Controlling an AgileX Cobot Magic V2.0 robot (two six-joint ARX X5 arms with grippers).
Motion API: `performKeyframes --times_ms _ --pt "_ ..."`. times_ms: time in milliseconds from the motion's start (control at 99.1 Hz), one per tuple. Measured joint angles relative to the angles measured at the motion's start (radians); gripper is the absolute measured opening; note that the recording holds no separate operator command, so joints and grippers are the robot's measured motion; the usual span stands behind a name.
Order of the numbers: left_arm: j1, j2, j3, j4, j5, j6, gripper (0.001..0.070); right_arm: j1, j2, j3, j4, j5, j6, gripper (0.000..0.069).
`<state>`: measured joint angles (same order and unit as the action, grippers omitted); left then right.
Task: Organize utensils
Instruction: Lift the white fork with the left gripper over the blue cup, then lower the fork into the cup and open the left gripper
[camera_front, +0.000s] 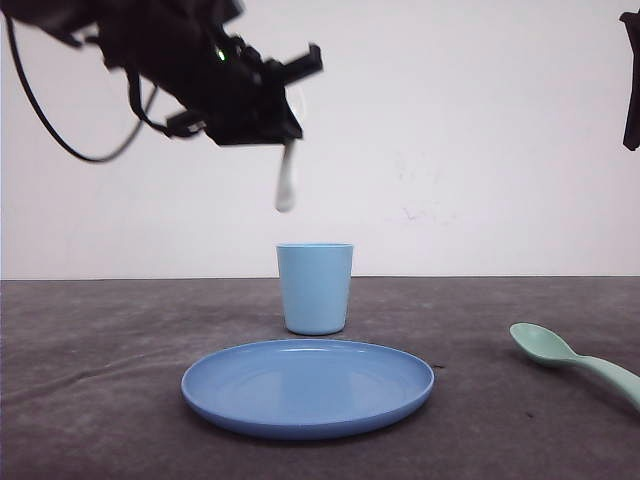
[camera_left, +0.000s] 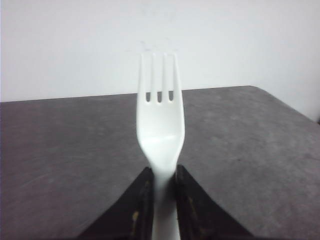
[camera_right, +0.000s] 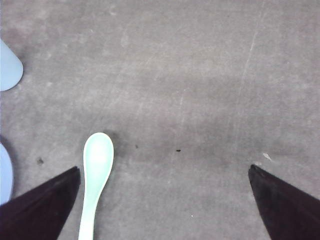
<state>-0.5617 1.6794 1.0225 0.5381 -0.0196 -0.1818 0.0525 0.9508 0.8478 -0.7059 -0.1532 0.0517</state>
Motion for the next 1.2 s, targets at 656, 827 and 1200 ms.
performKeyframes --times_ms 656,827,1200 --pt "-0.033 0.179 0.000 0.120 0.076 0.050 0.0040 0.000 0.000 0.000 -0.003 0.000 0.000 0.0679" --pt "-0.042 0.179 0.000 0.117 0.076 0.099 0.0040 0.000 0.000 0.000 -0.003 0.000 0.000 0.0679" --pt "-0.043 0.180 0.000 0.070 0.076 0.153 0.0040 0.000 0.000 0.000 -0.005 0.000 0.000 0.0679"
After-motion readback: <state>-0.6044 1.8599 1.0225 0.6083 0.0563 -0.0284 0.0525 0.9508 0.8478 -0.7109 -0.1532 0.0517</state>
